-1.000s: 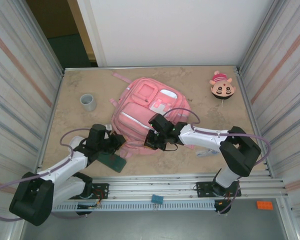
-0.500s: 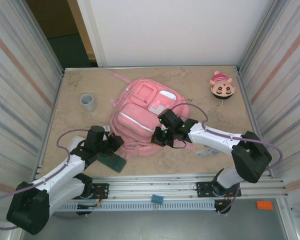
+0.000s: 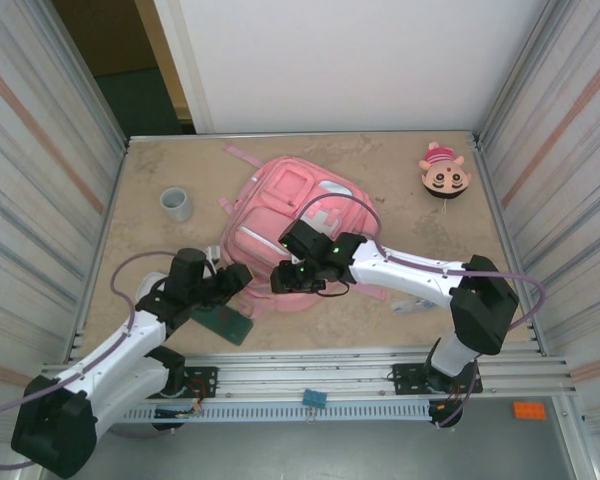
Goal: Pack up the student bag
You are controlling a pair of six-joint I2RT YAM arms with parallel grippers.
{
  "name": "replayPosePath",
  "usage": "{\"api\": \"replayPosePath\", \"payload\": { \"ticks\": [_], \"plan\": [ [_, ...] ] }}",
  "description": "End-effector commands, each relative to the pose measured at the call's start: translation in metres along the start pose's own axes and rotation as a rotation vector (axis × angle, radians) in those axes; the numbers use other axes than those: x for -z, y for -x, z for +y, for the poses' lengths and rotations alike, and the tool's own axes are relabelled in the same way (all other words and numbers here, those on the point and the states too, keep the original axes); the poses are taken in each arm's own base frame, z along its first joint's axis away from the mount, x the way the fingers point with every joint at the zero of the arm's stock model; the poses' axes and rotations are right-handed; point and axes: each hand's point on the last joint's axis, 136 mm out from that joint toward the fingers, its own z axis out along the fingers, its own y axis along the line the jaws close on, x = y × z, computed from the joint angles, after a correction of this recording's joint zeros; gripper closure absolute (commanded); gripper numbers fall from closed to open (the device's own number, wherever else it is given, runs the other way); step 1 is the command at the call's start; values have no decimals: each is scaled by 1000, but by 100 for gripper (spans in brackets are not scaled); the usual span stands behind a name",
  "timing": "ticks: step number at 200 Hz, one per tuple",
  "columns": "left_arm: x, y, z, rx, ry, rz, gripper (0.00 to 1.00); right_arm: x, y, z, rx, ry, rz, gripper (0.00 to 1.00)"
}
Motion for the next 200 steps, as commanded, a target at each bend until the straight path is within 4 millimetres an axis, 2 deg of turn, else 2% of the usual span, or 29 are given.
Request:
{"api": "replayPosePath", "payload": {
  "ticks": [1, 30, 48, 59, 78, 94, 128, 161, 200],
  "plan": [
    [26, 17, -38, -273, -42, -53, 44, 22, 12, -17, 78, -68, -119, 54],
    [48, 24, -69, -656, -80, -82, 36, 44, 22, -32, 217, -87, -232, 52],
    [56, 28, -84, -923, -79, -83, 33, 56, 24, -47, 194, -103, -243, 52],
    [56, 26, -88, -1112, -82, -50, 31, 64, 26, -51, 176, -84, -262, 52],
    [50, 3, -89, -1503, -186, 92, 27, 74, 26, -55, 159, -56, -310, 52],
    [39, 0, -83, -1697, -215, 181, 24, 82, 26, -53, 162, -21, -349, 53],
    [4, 20, -73, -1902, -208, 376, 21, 97, 26, -40, 231, 37, -437, 53],
    [-32, 37, -68, -1966, -206, 473, 18, 99, 21, -43, 242, 33, -448, 52],
    [-60, 25, -47, -2023, -233, 608, 16, 96, 19, -46, 241, 27, -449, 52]
  ]
}}
